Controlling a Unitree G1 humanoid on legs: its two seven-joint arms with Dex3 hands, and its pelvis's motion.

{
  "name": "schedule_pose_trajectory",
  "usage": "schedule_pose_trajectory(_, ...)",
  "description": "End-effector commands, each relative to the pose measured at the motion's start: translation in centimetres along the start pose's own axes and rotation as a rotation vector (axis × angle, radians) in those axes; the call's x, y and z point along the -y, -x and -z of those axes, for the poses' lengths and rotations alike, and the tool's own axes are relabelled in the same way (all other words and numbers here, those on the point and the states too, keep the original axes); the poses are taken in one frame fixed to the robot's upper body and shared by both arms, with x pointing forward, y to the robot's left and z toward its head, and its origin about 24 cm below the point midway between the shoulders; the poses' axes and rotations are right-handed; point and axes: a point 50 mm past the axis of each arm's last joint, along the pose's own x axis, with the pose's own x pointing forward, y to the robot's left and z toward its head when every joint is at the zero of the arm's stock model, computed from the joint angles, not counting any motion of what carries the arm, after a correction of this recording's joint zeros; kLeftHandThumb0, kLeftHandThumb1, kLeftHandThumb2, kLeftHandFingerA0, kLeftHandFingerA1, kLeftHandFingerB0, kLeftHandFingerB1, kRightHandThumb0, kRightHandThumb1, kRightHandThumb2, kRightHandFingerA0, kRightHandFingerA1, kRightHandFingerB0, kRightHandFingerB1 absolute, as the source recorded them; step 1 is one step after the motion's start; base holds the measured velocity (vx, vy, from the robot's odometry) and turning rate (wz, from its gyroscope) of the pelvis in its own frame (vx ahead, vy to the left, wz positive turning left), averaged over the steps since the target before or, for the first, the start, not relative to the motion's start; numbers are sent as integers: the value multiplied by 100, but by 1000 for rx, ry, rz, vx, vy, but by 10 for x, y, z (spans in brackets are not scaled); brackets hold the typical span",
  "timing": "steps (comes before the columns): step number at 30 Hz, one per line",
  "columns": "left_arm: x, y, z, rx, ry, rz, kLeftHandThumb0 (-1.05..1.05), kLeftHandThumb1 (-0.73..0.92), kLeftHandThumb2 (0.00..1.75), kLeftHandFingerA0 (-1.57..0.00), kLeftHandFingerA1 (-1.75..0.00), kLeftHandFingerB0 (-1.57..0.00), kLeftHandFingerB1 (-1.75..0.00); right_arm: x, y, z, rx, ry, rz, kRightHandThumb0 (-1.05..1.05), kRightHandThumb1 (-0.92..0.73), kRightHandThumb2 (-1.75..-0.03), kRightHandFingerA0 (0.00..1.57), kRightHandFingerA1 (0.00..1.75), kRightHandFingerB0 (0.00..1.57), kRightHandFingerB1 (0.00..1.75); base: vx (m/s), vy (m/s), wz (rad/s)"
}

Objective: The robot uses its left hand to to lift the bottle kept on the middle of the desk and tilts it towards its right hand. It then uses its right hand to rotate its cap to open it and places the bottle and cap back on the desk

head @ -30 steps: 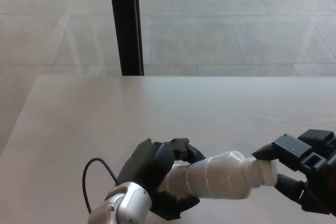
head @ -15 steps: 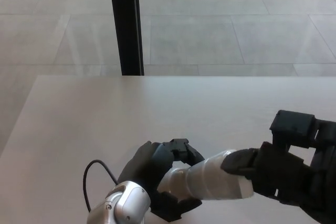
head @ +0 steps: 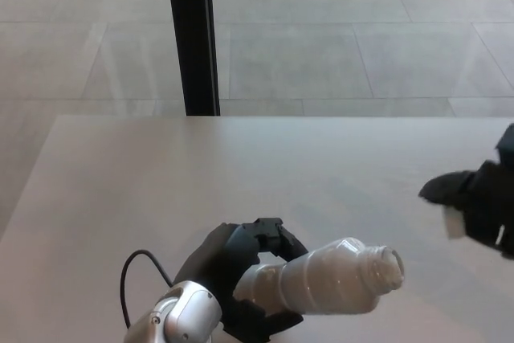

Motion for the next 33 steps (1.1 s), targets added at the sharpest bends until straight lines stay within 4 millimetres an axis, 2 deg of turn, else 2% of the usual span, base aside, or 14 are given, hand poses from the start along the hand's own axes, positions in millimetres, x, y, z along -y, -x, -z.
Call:
schedule_pose_trajectory(1,-9,3,7,-20,-68,-30,-23,55,101,-69,-157,-77,-102,17,13,44,-176,166,0,-19,-48,-87,102,170,90,101,0,0,0)
schedule_pose_trajectory(6,-27,4,6,-69,-150,-57,-24,60,89,-66,-136,-72,-78,8,47,58,-325,199,-196,-27,-52,-68,103,162,91,83,0,0,0)
schedule_pose_trajectory(13,-40,-2,6,-153,-361,-64,-31,60,85,-79,-128,-77,-73,-33,73,34,-342,109,-452,-27,-51,-59,95,170,92,76,0,0,0)
schedule_pose_trajectory(17,-41,-8,6,-189,-504,-93,-28,65,75,-79,-164,-76,-81,-56,76,17,-337,74,-558,-28,-54,-59,94,174,91,84,0,0,0)
schedule_pose_trajectory(18,-41,-12,7,-201,-597,-83,-30,68,70,-74,-149,-68,-72,-64,78,9,-343,52,-597,-33,-57,-60,94,175,88,85,0,0,0)
schedule_pose_trajectory(21,-40,-19,9,-243,-767,-68,-37,71,67,-77,-160,-62,-69,-77,80,-3,-331,48,-685,-36,-59,-57,93,175,90,83,0,0,0)
schedule_pose_trajectory(22,-38,-22,11,-242,-764,-73,-36,68,65,-79,-160,-62,-68,-82,81,-9,-331,24,-709,-35,-39,-87,123,136,84,85,0,0,0)
schedule_pose_trajectory(23,-37,-22,11,-243,-769,-71,-36,68,65,-79,-160,-62,-68,-84,80,-11,-339,-1,-717,-35,-39,-87,123,136,84,85,0,0,0)
schedule_pose_trajectory(24,-37,-23,12,-249,-769,-71,-36,68,65,-78,-159,-62,-67,-85,80,-12,-343,-9,-733,-31,-56,-60,93,175,88,85,0,0,0)
schedule_pose_trajectory(26,-34,-26,12,-258,-760,-68,-34,65,63,-80,-160,-55,-61,-91,79,-16,-364,-32,-792,-27,-56,-66,90,175,83,105,0,0,0)
schedule_pose_trajectory(29,-29,-28,12,-294,-728,-38,-34,70,64,-73,-158,-57,-60,-97,74,-14,-394,-23,-842,-24,-52,-70,94,175,84,108,0,0,0)
schedule_pose_trajectory(30,-25,-27,14,-299,-721,-30,-34,72,61,-72,-144,-53,-55,-99,74,-13,-403,-7,-875,-27,-54,-71,94,175,85,102,0,0,0)
schedule_pose_trajectory(32,-20,-26,17,-296,-729,-27,-36,72,65,-72,-149,-59,-63,-101,73,-11,-418,8,-923,-22,-55,-66,103,175,89,82,0,0,0)
schedule_pose_trajectory(33,-18,-26,19,-295,-726,-28,-36,72,65,-73,-147,-47,-55,-102,73,-10,-433,5,-957,-30,-61,-63,91,175,84,72,0,0,0)
